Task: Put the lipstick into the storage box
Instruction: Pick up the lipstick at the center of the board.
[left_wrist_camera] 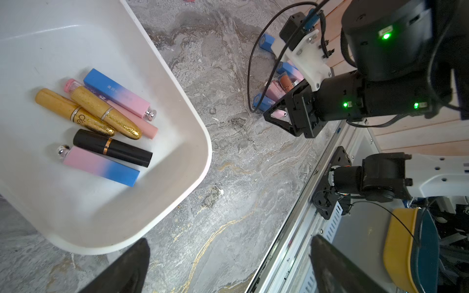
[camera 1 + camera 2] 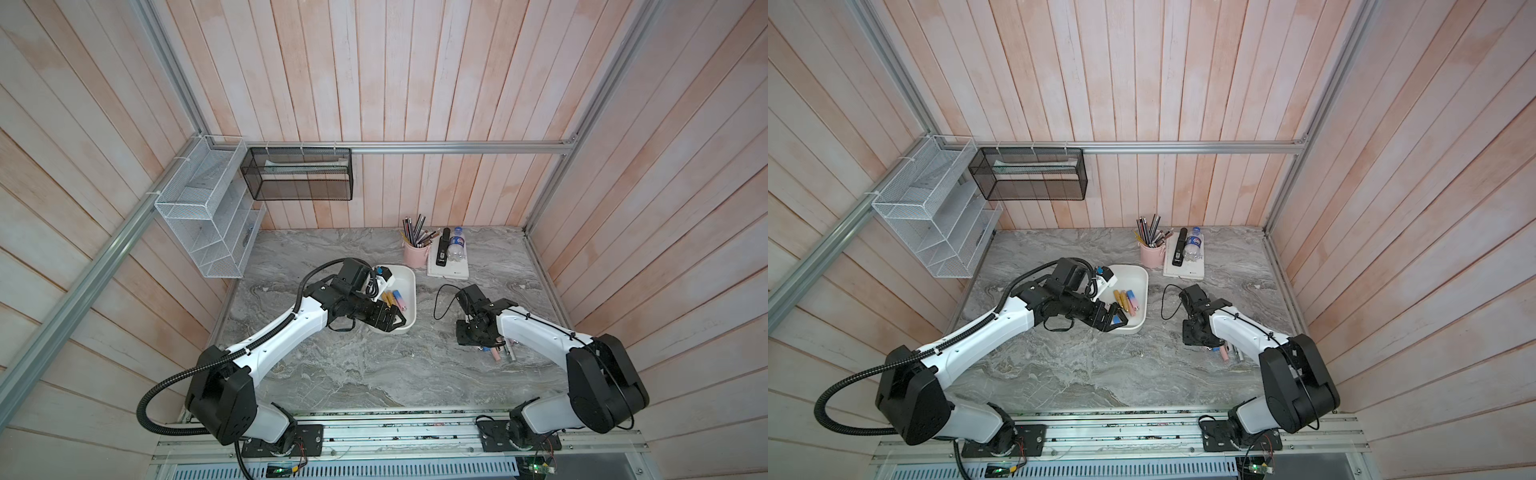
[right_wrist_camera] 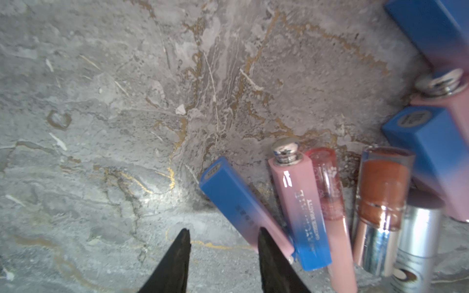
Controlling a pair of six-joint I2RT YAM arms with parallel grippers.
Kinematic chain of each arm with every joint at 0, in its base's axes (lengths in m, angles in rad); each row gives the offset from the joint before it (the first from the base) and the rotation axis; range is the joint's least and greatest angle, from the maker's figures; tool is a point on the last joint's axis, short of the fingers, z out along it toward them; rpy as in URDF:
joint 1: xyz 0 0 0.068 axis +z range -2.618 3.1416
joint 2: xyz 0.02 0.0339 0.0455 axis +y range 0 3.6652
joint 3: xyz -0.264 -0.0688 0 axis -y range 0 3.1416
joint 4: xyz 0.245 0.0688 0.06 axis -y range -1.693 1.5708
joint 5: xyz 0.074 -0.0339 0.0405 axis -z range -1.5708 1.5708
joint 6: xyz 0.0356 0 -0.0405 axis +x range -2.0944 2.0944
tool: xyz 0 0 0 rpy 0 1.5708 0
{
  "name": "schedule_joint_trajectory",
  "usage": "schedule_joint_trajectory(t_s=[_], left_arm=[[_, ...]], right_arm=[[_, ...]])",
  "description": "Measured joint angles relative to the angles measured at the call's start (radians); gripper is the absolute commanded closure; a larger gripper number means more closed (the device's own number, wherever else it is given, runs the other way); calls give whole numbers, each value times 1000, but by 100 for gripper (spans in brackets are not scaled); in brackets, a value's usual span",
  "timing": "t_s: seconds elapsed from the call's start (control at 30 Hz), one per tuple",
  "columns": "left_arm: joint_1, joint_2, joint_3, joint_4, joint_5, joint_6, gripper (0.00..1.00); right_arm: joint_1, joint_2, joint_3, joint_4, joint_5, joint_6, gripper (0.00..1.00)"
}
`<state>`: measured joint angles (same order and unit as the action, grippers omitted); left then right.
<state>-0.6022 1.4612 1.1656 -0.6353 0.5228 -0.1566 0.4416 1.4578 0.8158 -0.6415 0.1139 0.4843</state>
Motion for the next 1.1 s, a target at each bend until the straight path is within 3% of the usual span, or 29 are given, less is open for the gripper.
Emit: schedule_joint_trajectory(t_s=[0.53, 0.83, 1.1], left_arm=[[0, -2, -6, 7, -1, -6, 0], [0, -2, -6, 9, -4, -24, 0], [0, -3, -6, 23, -10, -31, 0]], right_arm=[[-31, 54, 0, 44, -16, -9, 56], [-31, 69, -6, 48, -56, -7, 74], [1, 69, 51, 12, -59, -4, 76]])
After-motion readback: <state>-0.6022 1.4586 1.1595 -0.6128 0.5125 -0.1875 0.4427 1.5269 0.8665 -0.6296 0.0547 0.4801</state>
